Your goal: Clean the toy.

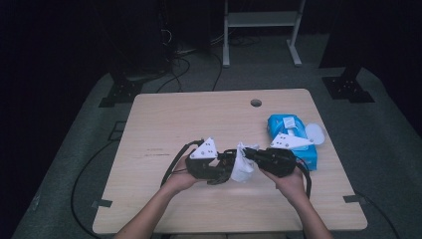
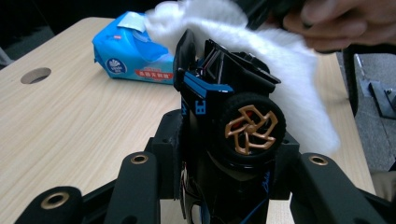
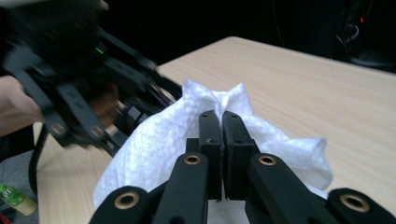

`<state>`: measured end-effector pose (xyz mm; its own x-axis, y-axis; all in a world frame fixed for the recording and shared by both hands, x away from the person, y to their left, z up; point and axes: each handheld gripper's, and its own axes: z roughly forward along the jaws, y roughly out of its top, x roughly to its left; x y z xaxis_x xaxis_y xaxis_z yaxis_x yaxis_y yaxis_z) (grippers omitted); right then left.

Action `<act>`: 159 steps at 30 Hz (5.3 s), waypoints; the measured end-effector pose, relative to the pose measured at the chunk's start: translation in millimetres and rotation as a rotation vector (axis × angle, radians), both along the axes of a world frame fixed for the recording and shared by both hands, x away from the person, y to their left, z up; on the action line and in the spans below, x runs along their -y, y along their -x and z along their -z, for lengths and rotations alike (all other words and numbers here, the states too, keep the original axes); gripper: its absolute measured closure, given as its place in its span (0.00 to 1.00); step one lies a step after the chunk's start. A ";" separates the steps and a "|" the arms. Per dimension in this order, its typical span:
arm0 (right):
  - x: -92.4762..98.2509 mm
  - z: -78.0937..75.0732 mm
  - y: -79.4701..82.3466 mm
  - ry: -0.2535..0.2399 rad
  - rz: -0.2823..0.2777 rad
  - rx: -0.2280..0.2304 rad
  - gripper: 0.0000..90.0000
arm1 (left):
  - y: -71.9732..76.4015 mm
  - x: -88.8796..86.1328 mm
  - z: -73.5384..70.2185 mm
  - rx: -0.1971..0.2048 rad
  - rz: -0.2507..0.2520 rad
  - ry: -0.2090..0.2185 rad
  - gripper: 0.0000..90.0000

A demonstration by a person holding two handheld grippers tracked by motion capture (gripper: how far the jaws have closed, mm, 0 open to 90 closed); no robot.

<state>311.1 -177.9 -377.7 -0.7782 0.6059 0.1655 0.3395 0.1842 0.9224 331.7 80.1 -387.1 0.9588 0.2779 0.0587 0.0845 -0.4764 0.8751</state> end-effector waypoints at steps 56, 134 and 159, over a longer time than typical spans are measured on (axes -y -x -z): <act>1.8 21.1 7.0 0.053 0.025 -0.027 0.97 | -12.8 25.8 21.1 -0.039 0.037 -0.144 0.64; -32.0 34.1 5.6 0.093 -0.112 -0.141 0.97 | -28.6 -45.5 44.8 -0.318 -0.031 -0.052 0.40; -40.4 53.5 3.7 0.156 -0.089 -0.158 0.97 | 1.3 -56.0 87.2 -0.142 -0.037 -0.199 0.47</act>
<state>307.4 -137.5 -431.2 -0.8014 0.5640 0.1991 0.4535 0.3559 0.8171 330.3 136.1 -474.3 0.9506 0.3097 -0.0192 0.2210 -0.6323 0.7425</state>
